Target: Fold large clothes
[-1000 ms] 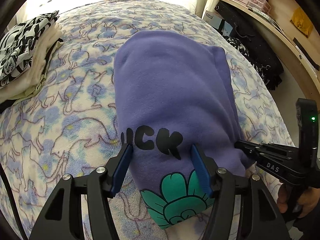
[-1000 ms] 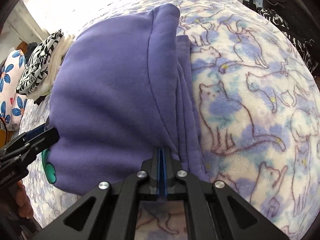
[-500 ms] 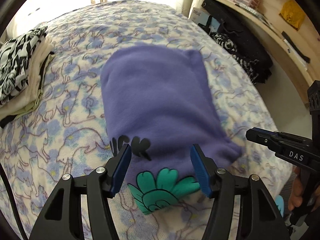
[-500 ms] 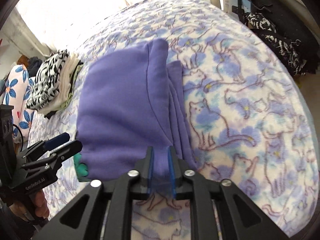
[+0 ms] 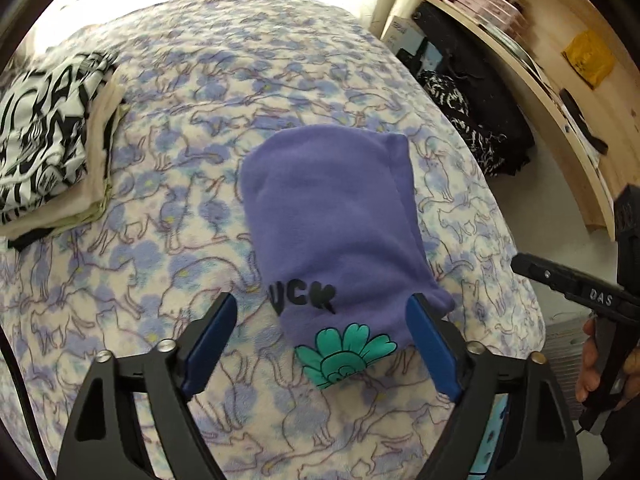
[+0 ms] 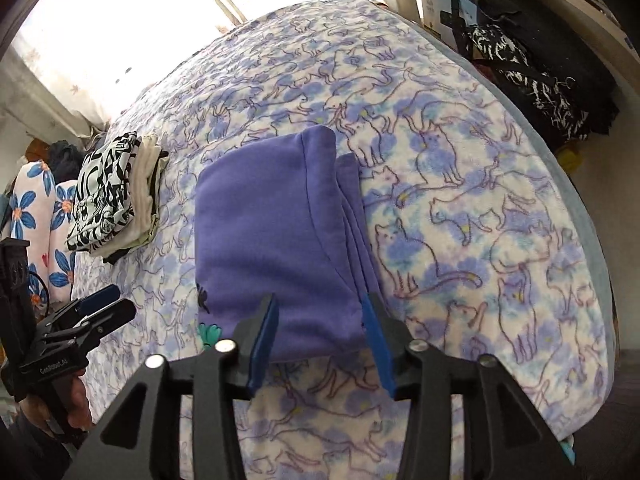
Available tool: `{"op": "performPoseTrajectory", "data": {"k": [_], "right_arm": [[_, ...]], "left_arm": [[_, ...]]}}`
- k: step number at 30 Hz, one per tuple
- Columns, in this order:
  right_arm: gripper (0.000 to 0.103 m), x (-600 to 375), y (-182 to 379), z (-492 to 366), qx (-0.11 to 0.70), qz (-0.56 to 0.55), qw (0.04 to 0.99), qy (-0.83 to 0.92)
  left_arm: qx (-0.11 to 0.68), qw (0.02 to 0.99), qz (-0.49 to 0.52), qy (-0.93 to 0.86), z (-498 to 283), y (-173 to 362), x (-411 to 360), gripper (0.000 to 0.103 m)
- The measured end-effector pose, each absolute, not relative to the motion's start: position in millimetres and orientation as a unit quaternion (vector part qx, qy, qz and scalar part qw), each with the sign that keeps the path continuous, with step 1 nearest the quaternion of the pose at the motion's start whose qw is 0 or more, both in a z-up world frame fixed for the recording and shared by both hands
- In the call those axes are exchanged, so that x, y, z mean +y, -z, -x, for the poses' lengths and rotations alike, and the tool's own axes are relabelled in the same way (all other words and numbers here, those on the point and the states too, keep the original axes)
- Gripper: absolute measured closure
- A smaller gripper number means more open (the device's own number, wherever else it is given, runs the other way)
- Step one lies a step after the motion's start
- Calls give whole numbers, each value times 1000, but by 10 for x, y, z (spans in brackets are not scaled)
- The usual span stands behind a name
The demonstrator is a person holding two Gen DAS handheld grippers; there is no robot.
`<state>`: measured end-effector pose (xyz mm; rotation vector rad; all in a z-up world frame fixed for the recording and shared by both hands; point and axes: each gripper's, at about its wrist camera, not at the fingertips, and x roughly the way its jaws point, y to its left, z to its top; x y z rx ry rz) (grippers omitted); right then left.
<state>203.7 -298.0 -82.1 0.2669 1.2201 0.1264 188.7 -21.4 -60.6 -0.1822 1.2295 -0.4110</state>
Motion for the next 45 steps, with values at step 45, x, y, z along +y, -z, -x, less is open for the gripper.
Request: {"op": "performPoseTrajectory", "data": {"k": [45], "right_arm": [[13,-3134,2619,-3151,626,-107,730,-251]], "left_arm": [[633,656,269,311,-2611,2668,-510,0]]}}
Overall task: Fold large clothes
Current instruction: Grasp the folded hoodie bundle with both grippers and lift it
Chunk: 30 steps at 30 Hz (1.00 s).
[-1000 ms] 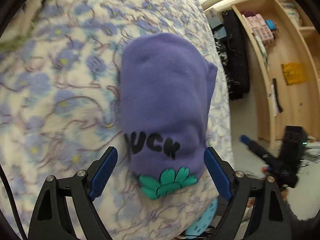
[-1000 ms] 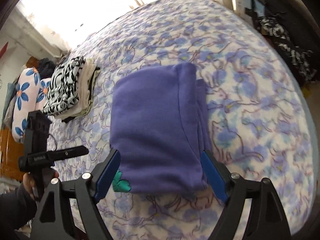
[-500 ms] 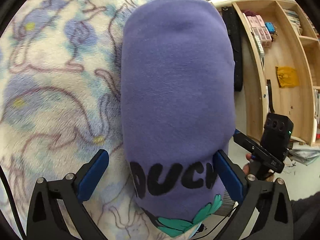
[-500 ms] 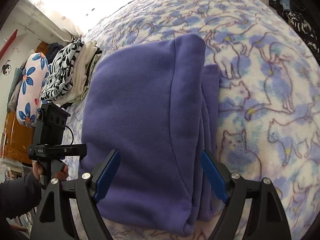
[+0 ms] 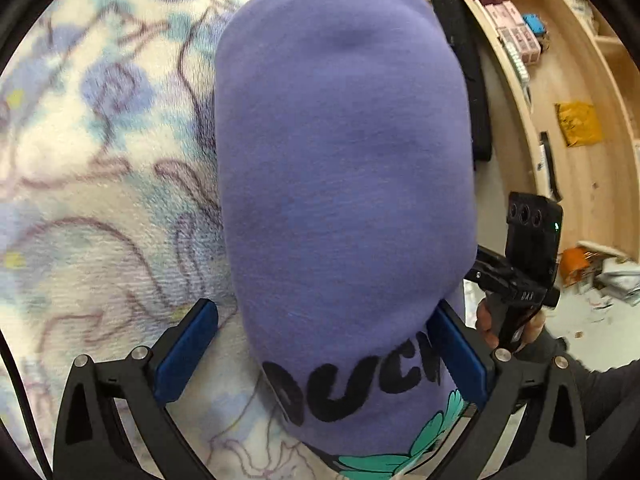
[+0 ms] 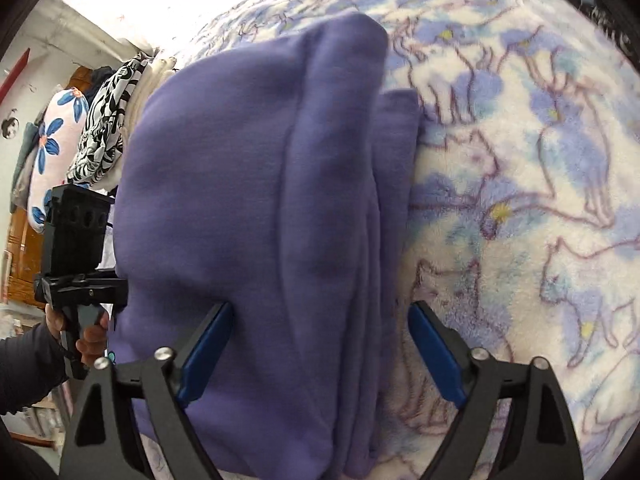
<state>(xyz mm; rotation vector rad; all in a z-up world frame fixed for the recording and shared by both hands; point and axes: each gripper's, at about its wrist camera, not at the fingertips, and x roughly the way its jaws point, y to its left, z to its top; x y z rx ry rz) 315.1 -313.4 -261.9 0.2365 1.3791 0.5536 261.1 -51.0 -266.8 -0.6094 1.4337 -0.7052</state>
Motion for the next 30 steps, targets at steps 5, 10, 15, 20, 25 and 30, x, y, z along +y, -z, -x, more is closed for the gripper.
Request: {"op": "performPoseTrajectory", "data": {"k": [5,10,15,20,25,30], "right_arm": [[8,-3215,2893,-3272,643,-167,685,-299],[4,-3247,3001,-3329,635,-189,670,-334],[20,-3276,2966,-3306,622,-211,662,-361],[20,-3218,3001,-3357,624,-209,661,-361],[27,-3173,2958,-3352,620,-218,662,-361],[54,-3112,2698,-3280,602,-193,688,-357]], "left_arm": [[642,645,272,313,-2670,2614,-502,0],[653,594,329,336,-2707,2822,-414,0],[637,593,325,369,-2607,2767,-316,2],[658,576,326,358,-2574,2873,-439,0],[645,591,347,337,-2596,2909,-572,0],[621,651,305,312,-2531,2558,-645,16]]}}
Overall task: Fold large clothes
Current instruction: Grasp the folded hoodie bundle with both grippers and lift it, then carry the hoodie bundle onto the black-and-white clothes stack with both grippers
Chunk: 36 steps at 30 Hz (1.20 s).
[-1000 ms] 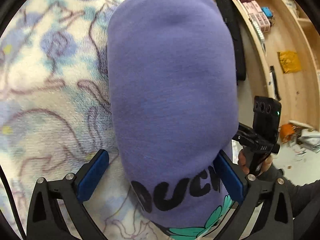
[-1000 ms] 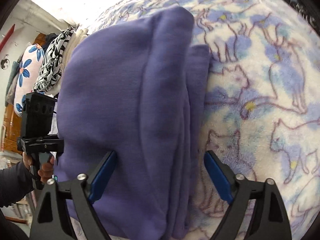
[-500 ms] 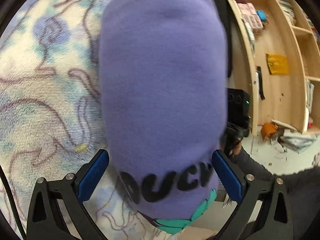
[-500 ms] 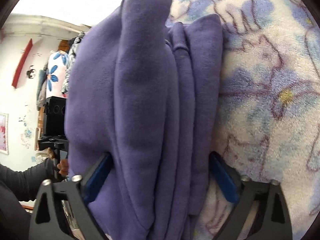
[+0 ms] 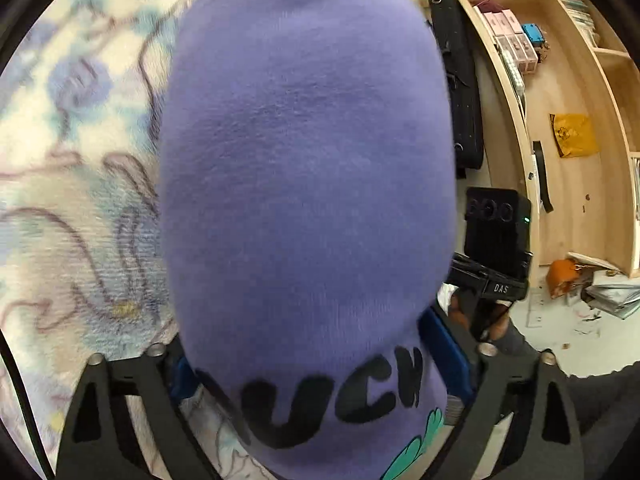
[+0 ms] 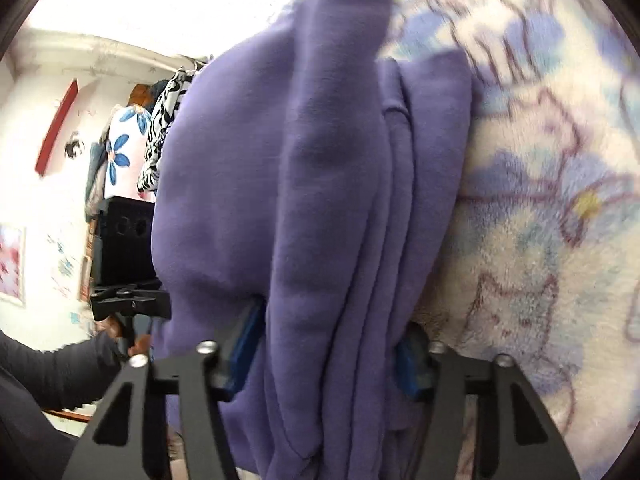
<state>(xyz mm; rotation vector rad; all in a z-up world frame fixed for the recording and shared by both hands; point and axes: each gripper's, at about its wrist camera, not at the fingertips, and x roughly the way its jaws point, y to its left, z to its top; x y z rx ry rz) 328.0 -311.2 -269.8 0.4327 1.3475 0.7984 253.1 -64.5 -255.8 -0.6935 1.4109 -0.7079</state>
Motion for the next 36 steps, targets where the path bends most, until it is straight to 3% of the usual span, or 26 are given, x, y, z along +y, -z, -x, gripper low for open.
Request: {"op": "performPoseTrajectory", "data": {"k": [7,14,26,31,36], "right_arm": [[57,-2914,2214,-3059,576,-203,712,-346],[58,-2420,1575,-2902,543,-212,726,-363],[58,-467,513,-3303,475,-196,734,-444],[57,425,434,-3849,445,-214,737,-461],[57,1047,689,-4380,439,-227,741,-454]], "left_arm": [[587,682,312,305,-2452,2065,-294,19],[544,727,308,285,-2318,1191,350,19],[478,796,282,243,-2442,-201,2460,19],[462,817,253,236,-2968,-418,3383,19],[462,824,235,230,-3620,-209,4086,19]]}}
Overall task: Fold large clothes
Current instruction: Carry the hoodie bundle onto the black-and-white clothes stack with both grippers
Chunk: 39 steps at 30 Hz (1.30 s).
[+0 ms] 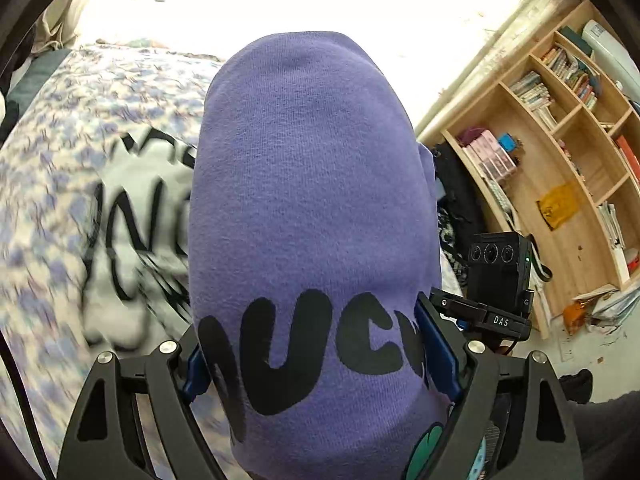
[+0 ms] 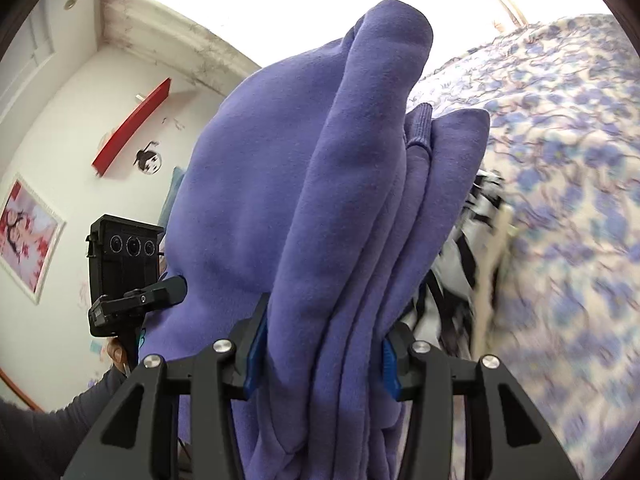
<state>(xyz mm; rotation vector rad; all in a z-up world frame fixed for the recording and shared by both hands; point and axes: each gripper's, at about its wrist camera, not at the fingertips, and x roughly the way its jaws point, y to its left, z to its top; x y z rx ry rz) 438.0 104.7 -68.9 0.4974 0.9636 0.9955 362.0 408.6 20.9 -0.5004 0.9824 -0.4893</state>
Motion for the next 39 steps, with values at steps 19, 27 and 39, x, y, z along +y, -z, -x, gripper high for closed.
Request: {"op": "performPoseTrajectory", "data": {"k": [19,27,39], "right_arm": [[45,1728,1571,-4929,504,-177,752,-386],[44,1698,1498,-4874,515,-164,751,-380],[44,1598,1153,-4586,515,-101,791,-314]], "left_arm": [[496,816,206,213,-4369,1132,4445,4],[497,821,197,200,-4341,1050,4401,4],[474,863,146,94,-4049,687,4463,4]]}}
